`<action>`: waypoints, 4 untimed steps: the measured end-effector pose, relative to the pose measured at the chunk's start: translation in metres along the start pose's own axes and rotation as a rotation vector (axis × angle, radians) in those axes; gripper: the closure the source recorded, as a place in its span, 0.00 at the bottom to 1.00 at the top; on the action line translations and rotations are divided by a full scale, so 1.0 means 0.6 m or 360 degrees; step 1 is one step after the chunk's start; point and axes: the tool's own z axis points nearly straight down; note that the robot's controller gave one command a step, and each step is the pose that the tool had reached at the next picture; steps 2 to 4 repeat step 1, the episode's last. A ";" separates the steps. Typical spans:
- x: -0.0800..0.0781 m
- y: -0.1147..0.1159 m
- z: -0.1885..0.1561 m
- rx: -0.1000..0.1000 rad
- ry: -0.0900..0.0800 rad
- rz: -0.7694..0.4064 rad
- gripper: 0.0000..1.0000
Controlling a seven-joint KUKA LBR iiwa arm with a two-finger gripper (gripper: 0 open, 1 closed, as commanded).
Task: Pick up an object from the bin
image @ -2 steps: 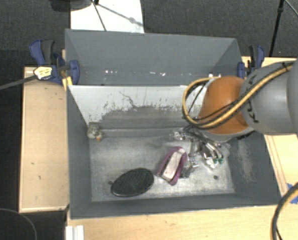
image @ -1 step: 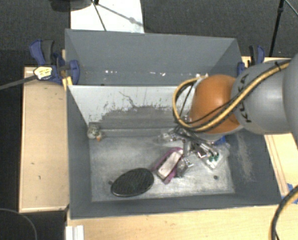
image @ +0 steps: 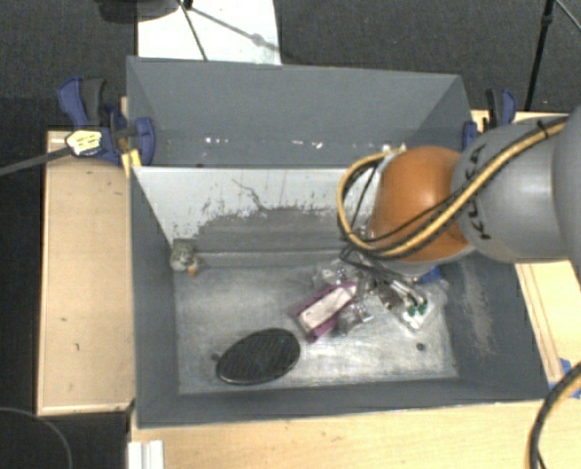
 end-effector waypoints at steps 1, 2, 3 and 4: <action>0.032 -0.056 -0.270 0.0004 -0.0004 -0.0301 1.00; 0.032 -0.056 -0.270 0.0004 -0.0004 -0.0301 1.00; 0.032 -0.056 -0.270 0.0004 -0.0004 -0.0301 1.00; 0.032 -0.056 -0.270 0.0004 -0.0004 -0.0301 1.00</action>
Offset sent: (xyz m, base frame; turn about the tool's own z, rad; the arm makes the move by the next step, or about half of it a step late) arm -0.0096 -0.0367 0.1580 -0.1913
